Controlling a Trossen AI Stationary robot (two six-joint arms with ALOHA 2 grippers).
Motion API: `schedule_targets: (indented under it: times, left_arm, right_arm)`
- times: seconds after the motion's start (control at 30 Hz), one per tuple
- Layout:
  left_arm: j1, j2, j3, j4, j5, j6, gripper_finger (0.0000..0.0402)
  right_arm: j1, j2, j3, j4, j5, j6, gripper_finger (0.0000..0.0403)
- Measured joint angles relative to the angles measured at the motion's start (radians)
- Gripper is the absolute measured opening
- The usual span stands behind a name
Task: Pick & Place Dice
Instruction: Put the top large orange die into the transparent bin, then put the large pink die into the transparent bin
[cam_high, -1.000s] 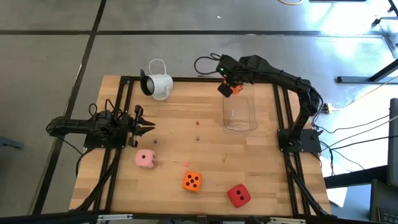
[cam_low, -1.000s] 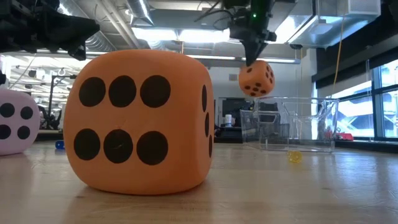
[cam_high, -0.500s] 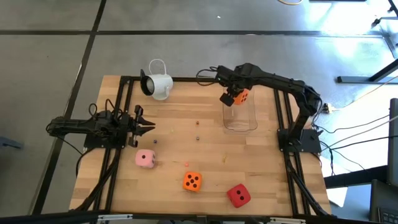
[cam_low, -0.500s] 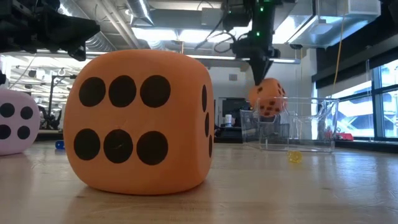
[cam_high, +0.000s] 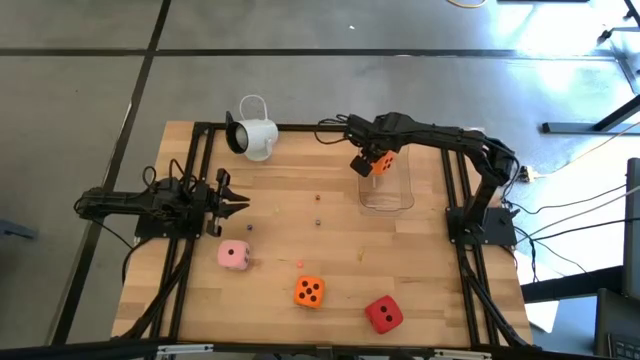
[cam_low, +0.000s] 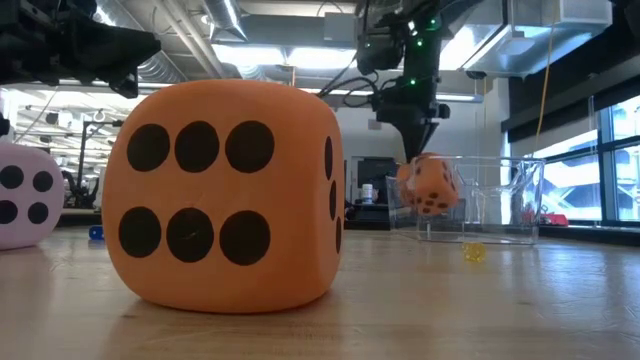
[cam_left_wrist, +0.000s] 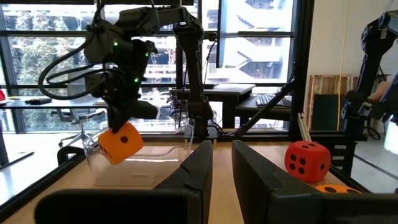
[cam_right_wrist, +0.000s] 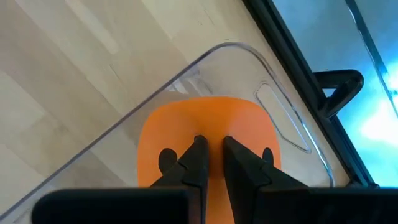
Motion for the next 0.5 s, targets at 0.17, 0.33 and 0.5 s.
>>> schedule_targets:
  times: [0.17,0.33,0.5]
  left_arm:
    - [0.0,0.0,0.0,0.0,0.0,0.0,0.0057]
    - [0.0,0.0,0.0,0.0,-0.006,-0.007,0.0056]
    - [0.0,0.0,0.0,0.0,-0.017,-0.01,0.0056]
  right_arm:
    - [0.0,0.0,-0.002,0.013,0.029,0.004,0.0072]
    - [0.0,0.0,-0.002,0.029,0.027,0.006,0.0131]
    - [0.001,0.0,-0.002,0.029,-0.006,0.007,0.0173]
